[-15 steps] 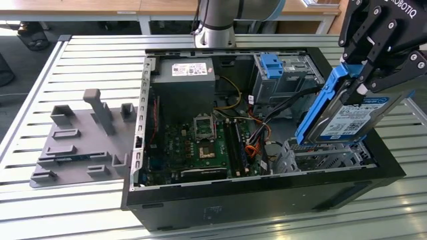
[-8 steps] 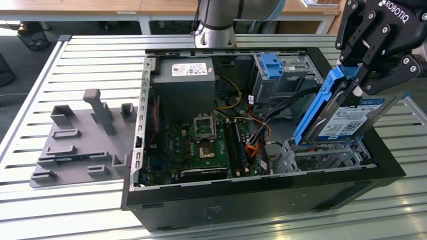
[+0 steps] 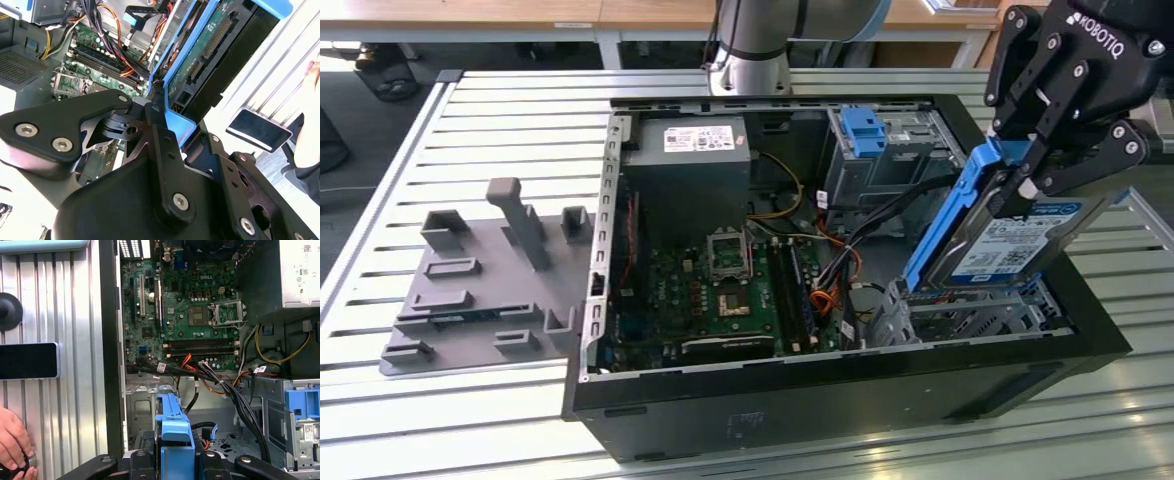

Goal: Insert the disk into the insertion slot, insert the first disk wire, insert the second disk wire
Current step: 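Insert the disk into the insertion slot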

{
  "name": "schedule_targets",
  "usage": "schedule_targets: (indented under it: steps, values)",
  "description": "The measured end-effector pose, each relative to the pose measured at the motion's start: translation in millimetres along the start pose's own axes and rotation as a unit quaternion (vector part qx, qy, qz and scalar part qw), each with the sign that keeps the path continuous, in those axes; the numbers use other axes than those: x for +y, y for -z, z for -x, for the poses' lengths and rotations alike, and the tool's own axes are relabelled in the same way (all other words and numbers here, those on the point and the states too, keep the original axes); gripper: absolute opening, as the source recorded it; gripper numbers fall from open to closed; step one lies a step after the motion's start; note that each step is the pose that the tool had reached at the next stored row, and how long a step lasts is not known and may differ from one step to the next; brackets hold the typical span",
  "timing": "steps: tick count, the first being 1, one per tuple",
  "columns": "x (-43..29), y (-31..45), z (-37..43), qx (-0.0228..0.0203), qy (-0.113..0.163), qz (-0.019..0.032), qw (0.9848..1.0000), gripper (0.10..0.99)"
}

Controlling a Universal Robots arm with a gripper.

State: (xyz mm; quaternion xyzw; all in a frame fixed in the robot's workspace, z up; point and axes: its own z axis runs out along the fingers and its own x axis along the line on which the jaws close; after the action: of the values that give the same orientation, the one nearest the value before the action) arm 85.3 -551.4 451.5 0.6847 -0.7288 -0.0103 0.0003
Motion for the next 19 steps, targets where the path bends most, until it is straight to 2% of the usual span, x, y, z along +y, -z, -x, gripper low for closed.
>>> schedule_targets:
  steps: [19]
  values:
    - [-0.1, -10.7, 0.5, -0.0001, 0.007, 0.0001, 1.0000, 0.365]
